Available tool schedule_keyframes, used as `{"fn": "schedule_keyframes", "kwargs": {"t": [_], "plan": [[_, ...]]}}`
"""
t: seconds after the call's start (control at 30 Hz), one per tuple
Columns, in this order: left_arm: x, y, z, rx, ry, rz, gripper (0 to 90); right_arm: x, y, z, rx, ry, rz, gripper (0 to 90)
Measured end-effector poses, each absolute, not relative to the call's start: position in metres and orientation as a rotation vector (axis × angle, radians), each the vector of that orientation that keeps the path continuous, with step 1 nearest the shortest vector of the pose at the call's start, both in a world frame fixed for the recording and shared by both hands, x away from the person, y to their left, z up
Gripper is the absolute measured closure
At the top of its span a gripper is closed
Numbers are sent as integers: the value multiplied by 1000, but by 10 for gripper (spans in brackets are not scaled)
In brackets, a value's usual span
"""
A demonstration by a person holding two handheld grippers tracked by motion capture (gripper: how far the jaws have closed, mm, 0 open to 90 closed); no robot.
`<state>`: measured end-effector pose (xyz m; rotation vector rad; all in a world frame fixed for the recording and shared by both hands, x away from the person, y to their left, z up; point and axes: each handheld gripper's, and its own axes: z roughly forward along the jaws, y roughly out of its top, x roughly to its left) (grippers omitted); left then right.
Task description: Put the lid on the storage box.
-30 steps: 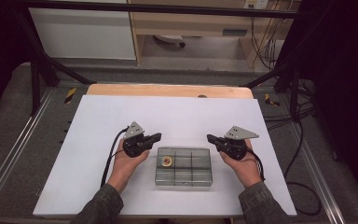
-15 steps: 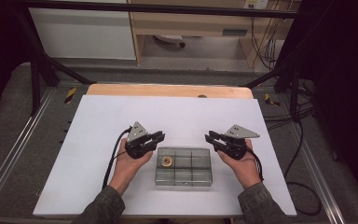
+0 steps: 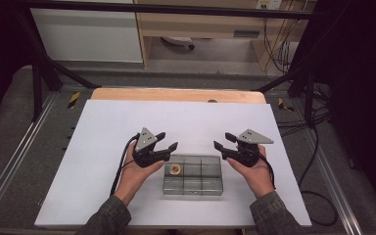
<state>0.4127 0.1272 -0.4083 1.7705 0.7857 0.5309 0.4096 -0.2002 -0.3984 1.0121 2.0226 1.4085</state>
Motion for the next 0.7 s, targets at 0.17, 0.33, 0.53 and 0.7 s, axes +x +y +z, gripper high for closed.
{"fn": "schedule_keyframes", "kwargs": {"t": [0.17, 0.33, 0.53, 0.7], "plan": [[414, 128, -408, 1764, 813, 539, 234, 410, -199, -398, 1030, 2020, 1394, 317], [413, 128, -408, 1760, 826, 529, 160, 409, -198, -398, 1026, 2017, 1385, 231], [411, 132, -404, 1739, 836, 530, 115, 410, -195, -396, 1046, 2014, 1378, 48], [408, 141, -399, 1735, 835, 537, 95, 408, -198, -393, 1031, 1992, 1380, 39]]}}
